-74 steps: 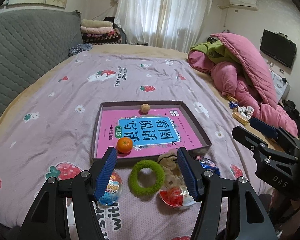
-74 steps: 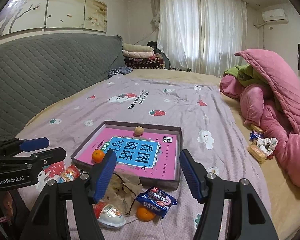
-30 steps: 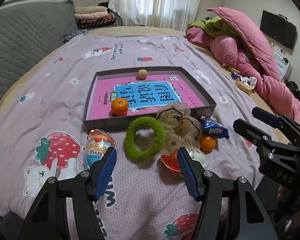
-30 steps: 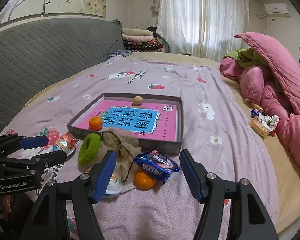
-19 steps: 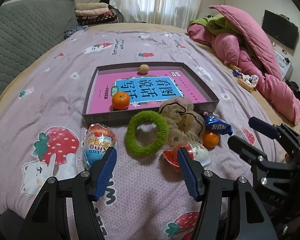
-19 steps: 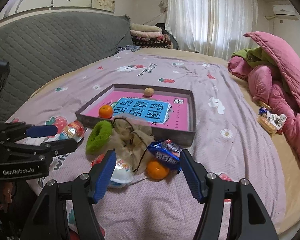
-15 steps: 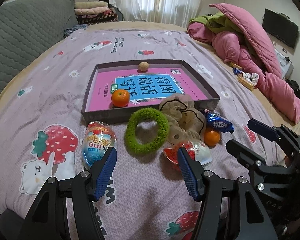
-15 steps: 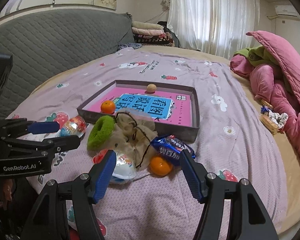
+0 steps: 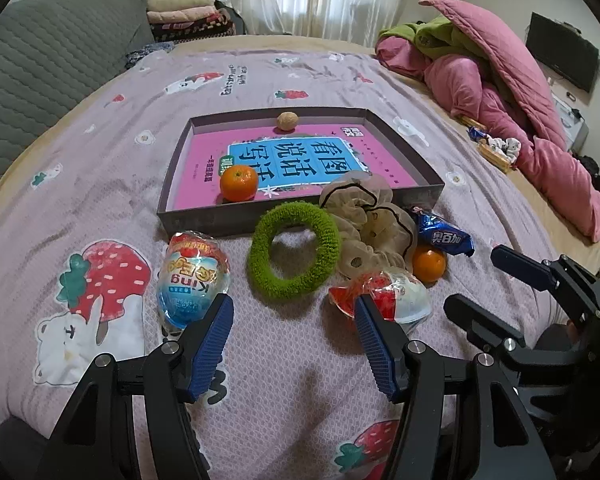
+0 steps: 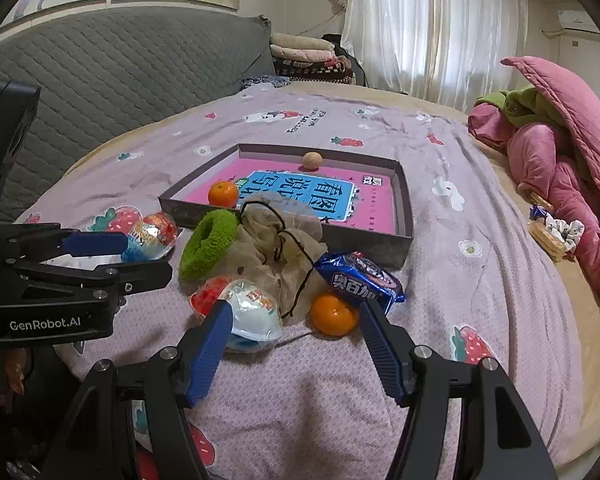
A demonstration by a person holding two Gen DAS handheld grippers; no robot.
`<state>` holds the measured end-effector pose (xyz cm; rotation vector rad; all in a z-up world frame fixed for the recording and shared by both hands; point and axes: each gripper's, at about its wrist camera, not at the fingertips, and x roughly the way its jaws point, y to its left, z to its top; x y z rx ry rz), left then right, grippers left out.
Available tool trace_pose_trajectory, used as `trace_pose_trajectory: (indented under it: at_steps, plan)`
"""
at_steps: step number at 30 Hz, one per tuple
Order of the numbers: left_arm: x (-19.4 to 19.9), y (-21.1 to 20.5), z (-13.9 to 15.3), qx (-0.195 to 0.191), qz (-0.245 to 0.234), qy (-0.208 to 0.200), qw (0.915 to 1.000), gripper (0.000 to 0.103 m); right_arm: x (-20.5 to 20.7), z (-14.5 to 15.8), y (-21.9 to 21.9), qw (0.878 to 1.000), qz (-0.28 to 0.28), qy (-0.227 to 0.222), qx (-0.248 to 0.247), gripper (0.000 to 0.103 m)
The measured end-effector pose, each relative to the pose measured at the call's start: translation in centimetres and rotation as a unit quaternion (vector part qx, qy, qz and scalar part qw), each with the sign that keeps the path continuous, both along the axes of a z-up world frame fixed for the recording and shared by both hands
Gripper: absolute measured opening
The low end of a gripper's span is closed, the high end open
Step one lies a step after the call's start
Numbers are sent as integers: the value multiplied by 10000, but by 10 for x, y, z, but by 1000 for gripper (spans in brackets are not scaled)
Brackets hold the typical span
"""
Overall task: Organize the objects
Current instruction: 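Move the left gripper to the green ring while the right gripper approaches the plastic egg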
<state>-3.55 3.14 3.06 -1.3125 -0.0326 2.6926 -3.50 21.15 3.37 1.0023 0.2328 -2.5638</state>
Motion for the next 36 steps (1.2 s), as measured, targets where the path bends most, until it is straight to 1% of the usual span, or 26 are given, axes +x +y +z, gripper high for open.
trace_pose_trajectory:
  at_steps: [14, 22, 23, 25, 36]
  plan:
    - [-5, 1, -10, 9, -37, -119, 9999, 64, 2, -18, -10, 9994, 269, -202, 4, 65]
    - [-12, 2, -20, 25, -60, -218, 9997, 65, -4, -27, -10, 9988, 363, -294, -115, 66]
    - [-13, 2, -21, 25, -66, -232, 9997, 65, -5, -29, -10, 9987, 386, -317, -123, 66]
    - [-15, 2, -23, 43, -78, -243, 9997, 65, -7, -31, -12, 9984, 432, -352, -137, 74]
    - [-30, 0, -31, 107, -30, -265, 9996, 64, -16, -43, -21, 9976, 578, -363, -110, 75]
